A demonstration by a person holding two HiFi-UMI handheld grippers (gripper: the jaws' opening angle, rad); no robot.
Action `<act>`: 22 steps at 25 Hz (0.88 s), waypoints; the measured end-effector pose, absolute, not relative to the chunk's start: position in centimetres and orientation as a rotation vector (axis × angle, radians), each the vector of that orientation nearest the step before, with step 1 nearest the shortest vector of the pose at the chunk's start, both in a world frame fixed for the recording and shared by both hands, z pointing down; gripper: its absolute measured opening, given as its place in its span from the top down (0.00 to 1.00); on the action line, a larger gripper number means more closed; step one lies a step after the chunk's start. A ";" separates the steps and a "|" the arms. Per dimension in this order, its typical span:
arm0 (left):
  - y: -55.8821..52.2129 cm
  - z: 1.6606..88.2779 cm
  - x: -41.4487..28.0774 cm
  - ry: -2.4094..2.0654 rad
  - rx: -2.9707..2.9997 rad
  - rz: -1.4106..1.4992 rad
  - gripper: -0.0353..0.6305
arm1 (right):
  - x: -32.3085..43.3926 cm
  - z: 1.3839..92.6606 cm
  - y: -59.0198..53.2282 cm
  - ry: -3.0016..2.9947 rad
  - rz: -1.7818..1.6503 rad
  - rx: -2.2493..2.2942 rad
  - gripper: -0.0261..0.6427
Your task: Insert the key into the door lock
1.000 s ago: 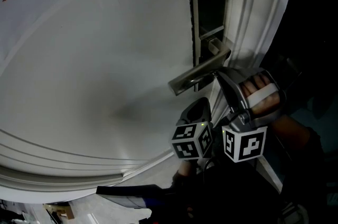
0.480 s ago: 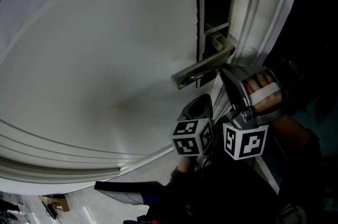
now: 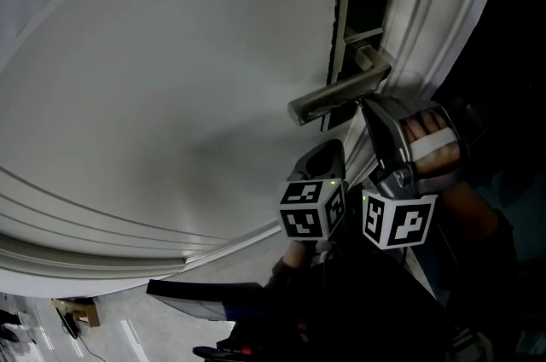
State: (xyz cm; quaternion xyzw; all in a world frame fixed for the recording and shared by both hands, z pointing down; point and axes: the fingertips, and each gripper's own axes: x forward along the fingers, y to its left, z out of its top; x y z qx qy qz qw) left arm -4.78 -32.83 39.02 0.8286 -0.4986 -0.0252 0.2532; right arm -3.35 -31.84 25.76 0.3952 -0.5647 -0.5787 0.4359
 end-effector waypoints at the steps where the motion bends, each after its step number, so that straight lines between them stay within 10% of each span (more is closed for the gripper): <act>1: -32.8 39.0 -4.8 -1.354 2.255 -0.069 0.95 | -3.4 25.8 -31.8 -1.404 -1.440 0.984 0.94; 22: -32.9 38.7 -4.8 -1.344 2.283 -0.041 0.95 | -3.4 25.7 -31.8 -1.408 -1.440 0.985 0.94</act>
